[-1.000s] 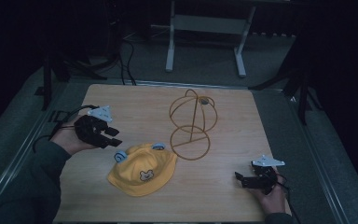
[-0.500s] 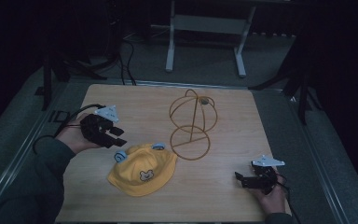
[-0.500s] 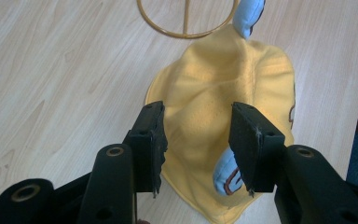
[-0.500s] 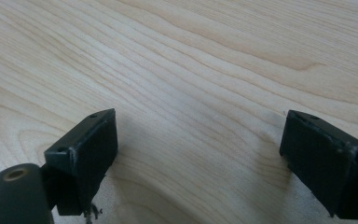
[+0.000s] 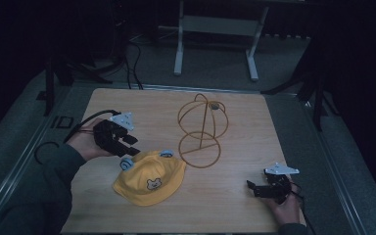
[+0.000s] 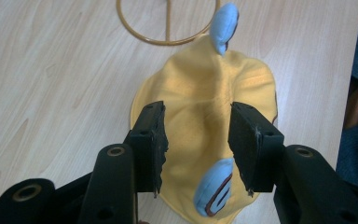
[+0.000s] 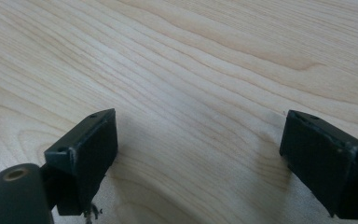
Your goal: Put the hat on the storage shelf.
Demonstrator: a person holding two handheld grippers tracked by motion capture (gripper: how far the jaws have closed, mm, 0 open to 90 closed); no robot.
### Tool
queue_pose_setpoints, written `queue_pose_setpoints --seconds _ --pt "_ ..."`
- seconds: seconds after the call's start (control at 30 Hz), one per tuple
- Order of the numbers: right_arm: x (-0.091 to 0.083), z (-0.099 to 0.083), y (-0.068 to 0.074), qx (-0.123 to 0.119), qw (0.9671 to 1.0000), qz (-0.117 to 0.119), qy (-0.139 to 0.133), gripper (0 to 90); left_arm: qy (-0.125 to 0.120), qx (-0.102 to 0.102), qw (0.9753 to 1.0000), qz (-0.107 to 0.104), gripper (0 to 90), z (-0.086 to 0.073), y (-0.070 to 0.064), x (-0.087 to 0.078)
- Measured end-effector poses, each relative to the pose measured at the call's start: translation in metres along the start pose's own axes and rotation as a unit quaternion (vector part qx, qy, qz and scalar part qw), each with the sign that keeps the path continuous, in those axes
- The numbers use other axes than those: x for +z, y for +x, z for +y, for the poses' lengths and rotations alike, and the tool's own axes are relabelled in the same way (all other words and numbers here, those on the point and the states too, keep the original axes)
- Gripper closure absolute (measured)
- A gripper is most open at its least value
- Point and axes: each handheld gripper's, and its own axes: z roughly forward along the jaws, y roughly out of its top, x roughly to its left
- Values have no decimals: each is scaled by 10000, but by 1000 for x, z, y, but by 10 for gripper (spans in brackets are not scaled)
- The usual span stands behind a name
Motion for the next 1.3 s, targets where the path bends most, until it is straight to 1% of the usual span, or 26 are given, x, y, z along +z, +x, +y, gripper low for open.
queue_pose_setpoints --seconds 0.07,0.1,0.27,0.4,0.57,0.6,0.67,0.83,0.93,0.97,1.07,1.17,1.2,1.23,1.3 --pt "0 0 0 1 10000 0 -1 111 23 40 10000 -14 559 2 -1 2" --pt "0 0 0 0 10000 0 1 111 2 19 10000 -15 557 3 -1 3" --pt "0 0 0 1 10000 0 -1 111 8 41 10000 -51 555 7 -2 10" --pt "0 0 0 1 10000 1 -1 111 95 92 9999 -101 555 11 -4 16" --pt "0 0 0 1 10000 0 1 111 249 170 9994 -179 559 14 -6 26" --pt "0 0 0 0 10000 -1 0 111 249 170 9994 -179 561 14 -6 26" --pt "0 0 0 0 10000 0 0 111 347 208 9989 -215 563 15 -7 31" --pt "0 0 0 0 10000 0 0 111 563 221 9980 -168 563 17 -9 41" --pt "0 0 0 -5 10000 0 1 111 753 240 9968 -156 569 18 -9 47" --pt "0 0 0 -7 10000 1 2 111 790 220 9965 -186 570 19 -9 50" --pt "0 0 0 -6 10000 1 1 111 989 192 9946 -232 588 20 -9 56" --pt "0 0 0 -8 10000 2 1 111 1198 183 9923 -254 608 22 -9 61" --pt "0 0 0 -6 10000 2 2 111 1235 155 9919 -259 610 22 -9 63" --pt "0 0 0 -7 10000 1 3 111 1297 190 9910 -251 612 23 -9 64" --pt "0 0 0 -8 10000 0 2 111 1369 186 9901 -244 627 22 -10 67"
